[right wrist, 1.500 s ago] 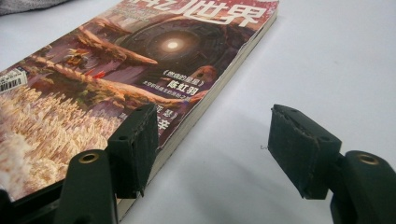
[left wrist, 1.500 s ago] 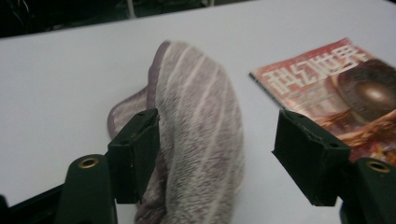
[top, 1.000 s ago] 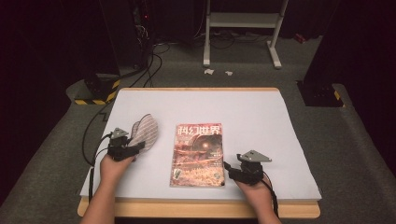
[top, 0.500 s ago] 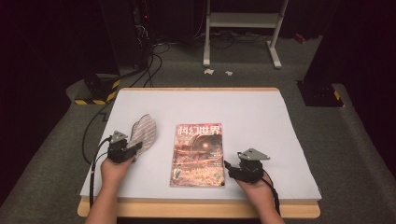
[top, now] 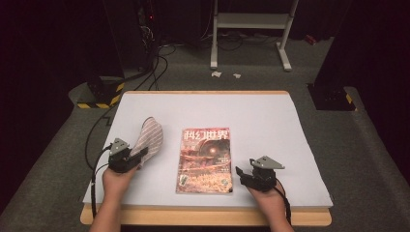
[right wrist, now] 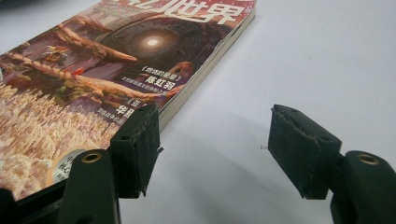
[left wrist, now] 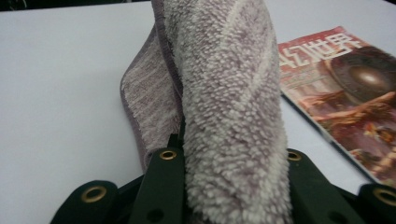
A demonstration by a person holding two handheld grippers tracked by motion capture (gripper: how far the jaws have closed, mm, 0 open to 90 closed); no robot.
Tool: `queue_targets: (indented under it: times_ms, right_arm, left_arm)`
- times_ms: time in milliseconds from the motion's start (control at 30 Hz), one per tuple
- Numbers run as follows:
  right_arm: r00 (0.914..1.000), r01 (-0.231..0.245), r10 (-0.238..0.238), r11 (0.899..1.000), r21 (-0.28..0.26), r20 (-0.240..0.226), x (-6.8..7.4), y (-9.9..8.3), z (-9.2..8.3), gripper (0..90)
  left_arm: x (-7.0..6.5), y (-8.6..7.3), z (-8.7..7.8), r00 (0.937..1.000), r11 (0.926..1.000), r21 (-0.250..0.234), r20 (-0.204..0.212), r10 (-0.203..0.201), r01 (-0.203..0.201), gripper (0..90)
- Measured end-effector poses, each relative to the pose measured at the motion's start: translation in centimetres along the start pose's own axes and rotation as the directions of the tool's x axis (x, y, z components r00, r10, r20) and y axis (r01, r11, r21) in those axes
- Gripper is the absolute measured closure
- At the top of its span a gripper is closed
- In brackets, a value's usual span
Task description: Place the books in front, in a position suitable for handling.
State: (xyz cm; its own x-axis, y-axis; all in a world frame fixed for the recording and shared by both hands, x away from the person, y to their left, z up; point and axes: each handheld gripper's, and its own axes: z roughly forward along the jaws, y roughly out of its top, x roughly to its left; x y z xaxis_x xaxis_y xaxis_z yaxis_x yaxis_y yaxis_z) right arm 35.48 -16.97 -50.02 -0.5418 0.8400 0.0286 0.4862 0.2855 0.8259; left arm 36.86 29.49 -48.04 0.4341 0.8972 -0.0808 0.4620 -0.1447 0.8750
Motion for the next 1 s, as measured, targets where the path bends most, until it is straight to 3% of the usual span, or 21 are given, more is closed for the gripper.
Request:
queue_targets:
  times_ms: [200,233,333,533,667,700,733,900,967,1000]
  right_arm:
    - [1.0000,0.000,0.000,1.000,-0.002,-0.009,0.0,-0.1,-0.1,34.6]
    - [1.0000,-0.001,0.001,1.000,-0.004,-0.008,-0.1,-0.1,-0.2,34.8]
    - [0.9999,-0.011,0.011,1.000,-0.007,-0.009,-0.1,-0.2,-0.4,35.0]
    - [0.9998,-0.016,0.016,1.000,0.000,-0.014,-0.3,-0.4,-0.3,35.0]
    - [0.9997,-0.017,0.017,1.000,0.000,-0.015,-0.3,-0.4,-0.3,35.1]
    - [0.9996,-0.021,0.021,1.000,-0.004,-0.017,-0.4,-0.4,-0.5,35.2]
    - [0.9996,-0.021,0.021,1.000,-0.004,-0.017,-0.4,-0.4,-0.5,35.2]
    - [0.9995,-0.029,0.028,1.000,-0.010,-0.017,-0.7,-0.5,-0.7,35.5]
    - [0.9993,-0.033,0.033,0.999,-0.008,-0.017,-0.7,-0.6,-0.8,35.5]
    - [0.9993,-0.033,0.033,0.999,-0.008,-0.017,-0.7,-0.6,-0.8,35.5]
  left_arm:
    - [-1.3,0.4,-1.0,0.9988,0.9993,-0.037,0.048,0.008,-0.006,73.1]
    - [-2.0,0.4,-1.3,0.9975,0.9992,-0.038,0.068,0.018,-0.015,73.1]
    - [-2.7,0.3,-1.5,0.9963,0.9987,-0.036,0.076,0.040,-0.037,73.1]
    - [-4.9,0.1,-1.5,0.9865,0.9979,-0.037,0.153,0.058,-0.053,73.1]
    - [-6.2,-0.3,-1.2,0.9810,0.9972,-0.013,0.179,0.075,-0.074,73.0]
    - [-7.0,-0.7,-0.9,0.9770,0.9953,0.004,0.191,0.094,-0.097,73.0]
    - [-7.0,-0.7,-0.9,0.9770,0.9953,0.004,0.191,0.094,-0.097,72.9]
    - [-8.8,-1.0,0.1,0.9593,0.9862,0.055,0.246,0.138,-0.156,72.8]
    - [-9.0,-1.2,0.3,0.9517,0.9863,0.071,0.281,0.124,-0.149,72.6]
    - [-9.0,-1.2,0.3,0.9517,0.9863,0.071,0.281,0.124,-0.149,72.6]
